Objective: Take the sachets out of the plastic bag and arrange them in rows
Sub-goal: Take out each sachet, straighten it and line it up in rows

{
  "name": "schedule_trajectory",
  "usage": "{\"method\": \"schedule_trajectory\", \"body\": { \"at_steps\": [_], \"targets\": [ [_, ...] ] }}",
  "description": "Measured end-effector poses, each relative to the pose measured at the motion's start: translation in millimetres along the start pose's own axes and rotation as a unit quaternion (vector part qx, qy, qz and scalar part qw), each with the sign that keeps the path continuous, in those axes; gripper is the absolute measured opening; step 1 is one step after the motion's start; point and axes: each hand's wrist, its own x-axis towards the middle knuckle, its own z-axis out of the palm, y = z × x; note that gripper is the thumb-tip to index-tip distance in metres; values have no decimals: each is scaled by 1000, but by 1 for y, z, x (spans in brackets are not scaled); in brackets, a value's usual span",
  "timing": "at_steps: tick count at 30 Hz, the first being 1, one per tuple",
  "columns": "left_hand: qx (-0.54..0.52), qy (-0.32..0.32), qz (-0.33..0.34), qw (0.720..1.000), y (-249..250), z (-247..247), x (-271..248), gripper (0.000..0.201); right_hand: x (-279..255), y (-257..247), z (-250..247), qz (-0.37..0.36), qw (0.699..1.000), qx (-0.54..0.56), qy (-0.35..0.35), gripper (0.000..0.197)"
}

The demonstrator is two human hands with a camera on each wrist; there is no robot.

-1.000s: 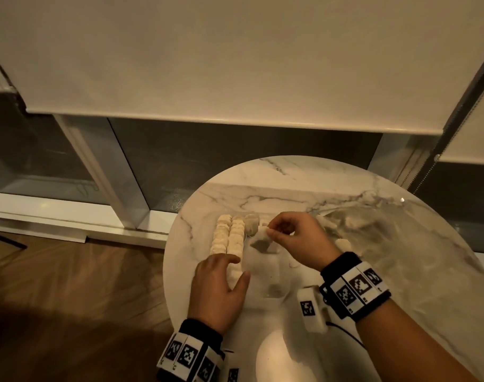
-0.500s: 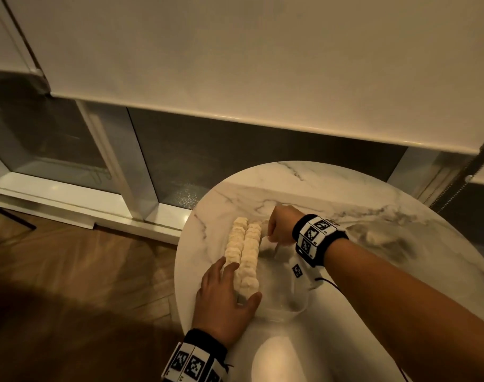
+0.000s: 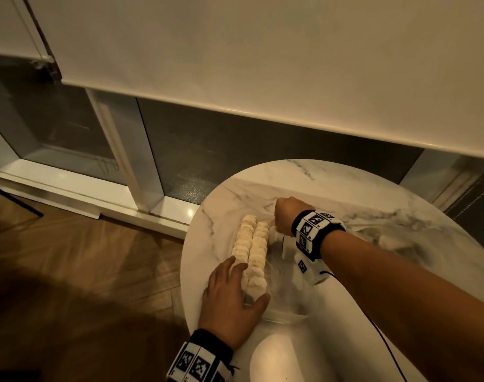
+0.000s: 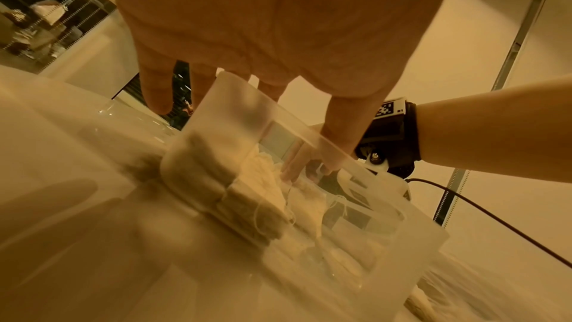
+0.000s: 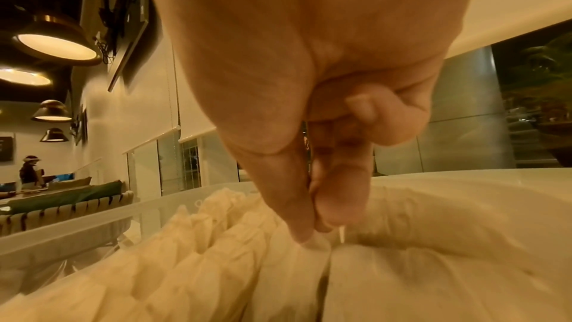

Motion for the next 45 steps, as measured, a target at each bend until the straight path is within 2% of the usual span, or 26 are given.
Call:
{"method": "schedule_trajectory", "body": {
  "at_steps": [9, 13, 15, 20, 24, 26, 29, 31, 34, 36, 37, 38, 40, 43, 45],
  "targets": [
    [0, -4, 2, 1000, 0, 0, 0, 77, -1, 2, -2, 29, 999, 34, 21, 18],
    [6, -6, 1, 1000, 0, 0, 0, 76, -4, 5, -8, 39, 996, 83, 16, 14],
    [5, -6, 1, 1000, 1, 0, 1, 76, -8, 5, -13, 37, 994, 102, -7, 15],
    [3, -7, 3, 1000, 1, 2, 1, 74, -24, -2, -12, -15, 982, 137, -132, 19],
    [3, -13, 0, 1000, 0, 2, 1, 74, -30, -1, -8, -31, 981, 141, -130, 23],
    [6, -17, -2, 1000, 0, 1, 0, 73, -35, 5, -10, -41, 974, 191, -113, 26],
    [17, -31, -5, 999, 0, -1, -1, 75, -47, 20, -17, -46, 941, 331, -53, 20],
    [22, -43, -9, 999, 2, -1, -2, 81, -61, 38, -20, -22, 903, 428, 32, 15],
    [16, -59, -18, 998, 3, 0, -4, 92, -81, 72, -12, 57, 827, 539, 148, 16],
    [0, -65, -25, 998, 4, 0, -4, 96, -89, 97, 3, 130, 786, 578, 180, 19],
    [-7, -64, -28, 997, 3, 0, -4, 97, -91, 108, 13, 160, 778, 582, 175, 20],
    [-11, -64, -30, 997, 4, -1, -4, 99, -94, 117, 23, 185, 780, 578, 155, 20],
    [-12, -62, -34, 997, 5, -1, -3, 101, -98, 130, 45, 207, 810, 543, 76, 21],
    [-14, -62, -47, 997, 7, -1, -2, 102, -102, 130, 68, 184, 873, 449, -50, 31],
    [-11, -66, -55, 996, 8, 1, -2, 102, -100, 125, 76, 162, 903, 391, -70, 43]
  ]
}}
